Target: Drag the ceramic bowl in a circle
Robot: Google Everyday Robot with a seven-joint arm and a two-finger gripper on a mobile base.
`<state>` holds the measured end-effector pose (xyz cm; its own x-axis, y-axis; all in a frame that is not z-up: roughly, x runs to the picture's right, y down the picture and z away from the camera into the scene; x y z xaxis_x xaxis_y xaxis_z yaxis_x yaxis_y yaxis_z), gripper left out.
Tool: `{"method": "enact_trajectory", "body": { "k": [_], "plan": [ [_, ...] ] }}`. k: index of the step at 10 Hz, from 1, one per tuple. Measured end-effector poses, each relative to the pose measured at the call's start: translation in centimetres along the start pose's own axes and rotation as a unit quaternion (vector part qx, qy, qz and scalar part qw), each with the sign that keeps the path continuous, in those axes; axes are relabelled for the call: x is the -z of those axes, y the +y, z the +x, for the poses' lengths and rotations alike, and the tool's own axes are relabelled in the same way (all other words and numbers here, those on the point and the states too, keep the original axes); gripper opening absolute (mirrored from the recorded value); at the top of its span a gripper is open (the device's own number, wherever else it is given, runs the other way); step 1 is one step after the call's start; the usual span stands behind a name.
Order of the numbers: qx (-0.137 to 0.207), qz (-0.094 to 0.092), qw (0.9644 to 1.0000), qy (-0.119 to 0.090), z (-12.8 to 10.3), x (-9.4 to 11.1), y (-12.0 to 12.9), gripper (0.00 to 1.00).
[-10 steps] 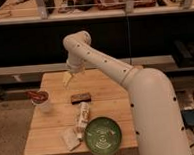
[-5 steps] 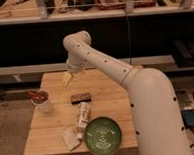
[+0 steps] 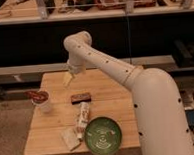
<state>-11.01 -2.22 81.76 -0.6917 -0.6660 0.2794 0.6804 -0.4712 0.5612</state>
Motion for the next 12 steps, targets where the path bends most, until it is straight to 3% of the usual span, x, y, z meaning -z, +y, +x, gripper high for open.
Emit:
{"method": "enact_trajectory", "body": {
  "k": [2, 3, 4, 7, 8, 10, 12],
  "plan": [
    [0.002, -0.01, 0.9999, 0.005, -2.5, 0.5, -0.9, 0.8],
    [0.001, -0.014, 0.9999, 0.007, -5.0, 0.6, -1.9, 0.8],
    [-0.007, -0.012, 0.9999, -0.002, -9.4, 0.0, -3.6, 0.8],
    [-0.051, 0.006, 0.9982, -0.032, -19.3, -2.1, -6.3, 0.8],
    [-0.069, 0.01, 0.9969, -0.037, -21.4, -2.5, -6.3, 0.8],
    [-0.098, 0.015, 0.9943, -0.04, -24.2, -2.9, -6.3, 0.8],
    [-0.097, 0.015, 0.9944, -0.04, -24.1, -2.9, -6.4, 0.8]
  ]
}}
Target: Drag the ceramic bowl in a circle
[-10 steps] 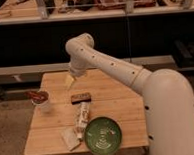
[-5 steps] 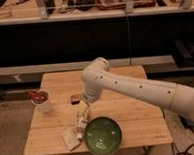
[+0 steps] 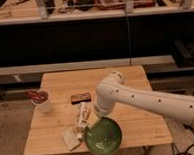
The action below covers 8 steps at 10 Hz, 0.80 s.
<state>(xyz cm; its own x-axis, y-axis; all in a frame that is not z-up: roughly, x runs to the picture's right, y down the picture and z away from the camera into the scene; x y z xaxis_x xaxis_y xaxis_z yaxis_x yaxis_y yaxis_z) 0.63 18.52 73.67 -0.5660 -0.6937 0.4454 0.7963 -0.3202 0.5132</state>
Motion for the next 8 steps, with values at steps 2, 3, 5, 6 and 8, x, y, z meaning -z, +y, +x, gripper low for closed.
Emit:
{"method": "enact_trajectory", "body": {
  "k": [2, 3, 5, 6, 8],
  "plan": [
    [0.001, 0.0, 1.0, 0.0, 0.1, 0.0, -0.1, 0.8],
    [0.0, 0.002, 1.0, 0.0, 0.1, -0.1, -0.1, 0.8],
    [0.01, 0.016, 0.9998, -0.001, 0.0, -1.2, 0.6, 0.8],
    [0.017, 0.024, 0.9996, -0.001, -0.1, -1.9, 1.1, 0.8],
    [0.038, 0.045, 0.9982, 0.001, -0.8, -4.2, 3.5, 0.8]
  ]
}}
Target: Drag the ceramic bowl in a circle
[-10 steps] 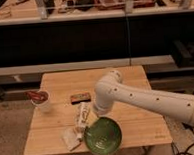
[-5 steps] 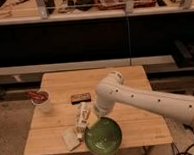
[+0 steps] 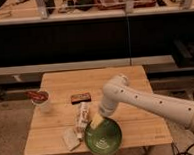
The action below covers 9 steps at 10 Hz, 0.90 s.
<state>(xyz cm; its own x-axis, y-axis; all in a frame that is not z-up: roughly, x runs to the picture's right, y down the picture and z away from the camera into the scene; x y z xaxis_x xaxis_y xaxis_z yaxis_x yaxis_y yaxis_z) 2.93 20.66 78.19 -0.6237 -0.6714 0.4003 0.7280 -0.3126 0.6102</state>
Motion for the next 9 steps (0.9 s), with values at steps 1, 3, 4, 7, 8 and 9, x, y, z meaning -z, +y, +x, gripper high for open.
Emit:
{"method": "enact_trajectory", "body": {
  "k": [1, 3, 4, 7, 8, 9],
  "plan": [
    [0.005, 0.003, 1.0, 0.002, -0.4, -0.6, 1.1, 0.8],
    [0.013, -0.002, 0.9999, 0.007, -1.0, -0.9, 2.9, 0.79],
    [0.02, -0.007, 0.9998, 0.008, -1.4, -1.0, 3.6, 0.73],
    [0.058, -0.013, 0.998, 0.021, -1.0, -1.1, 3.5, 0.41],
    [0.068, -0.012, 0.9973, 0.023, -0.9, -1.4, 3.2, 0.34],
    [0.085, -0.009, 0.9961, 0.024, -0.7, -1.9, 2.6, 0.24]
  ]
}}
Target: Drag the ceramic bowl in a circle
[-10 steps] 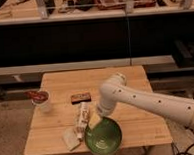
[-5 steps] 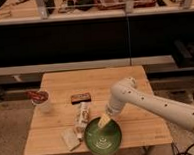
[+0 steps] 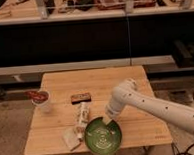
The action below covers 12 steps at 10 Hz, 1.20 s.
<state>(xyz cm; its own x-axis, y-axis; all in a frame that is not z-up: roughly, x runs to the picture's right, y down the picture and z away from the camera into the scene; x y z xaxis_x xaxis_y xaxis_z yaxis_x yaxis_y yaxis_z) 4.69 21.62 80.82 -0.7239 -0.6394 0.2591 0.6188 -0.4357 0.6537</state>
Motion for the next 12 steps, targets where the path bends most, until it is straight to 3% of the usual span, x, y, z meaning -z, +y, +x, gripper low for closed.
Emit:
{"method": "enact_trajectory", "body": {
  "k": [1, 3, 6, 7, 8, 9, 10, 11, 12],
  "plan": [
    [0.02, 0.005, 0.9998, 0.002, 0.4, -0.6, -0.8, 0.12],
    [0.041, 0.01, 0.9991, 0.008, 1.5, -0.9, -1.4, 0.0],
    [0.025, 0.039, 0.9985, 0.03, 4.8, 0.5, -0.3, 0.0],
    [-0.001, 0.055, 0.9982, 0.024, 5.3, 0.4, 1.3, 0.0],
    [-0.04, 0.076, 0.9963, 0.002, 4.6, -1.1, 3.6, 0.0],
    [-0.065, 0.086, 0.9941, -0.016, 4.1, -2.2, 5.0, 0.0],
    [-0.106, 0.096, 0.9892, -0.034, 3.4, -3.3, 7.3, 0.0],
    [-0.151, 0.103, 0.9825, -0.035, 2.4, -3.9, 10.3, 0.0],
    [-0.182, 0.104, 0.9774, -0.021, 2.2, -3.5, 12.5, 0.0]
  ]
}}
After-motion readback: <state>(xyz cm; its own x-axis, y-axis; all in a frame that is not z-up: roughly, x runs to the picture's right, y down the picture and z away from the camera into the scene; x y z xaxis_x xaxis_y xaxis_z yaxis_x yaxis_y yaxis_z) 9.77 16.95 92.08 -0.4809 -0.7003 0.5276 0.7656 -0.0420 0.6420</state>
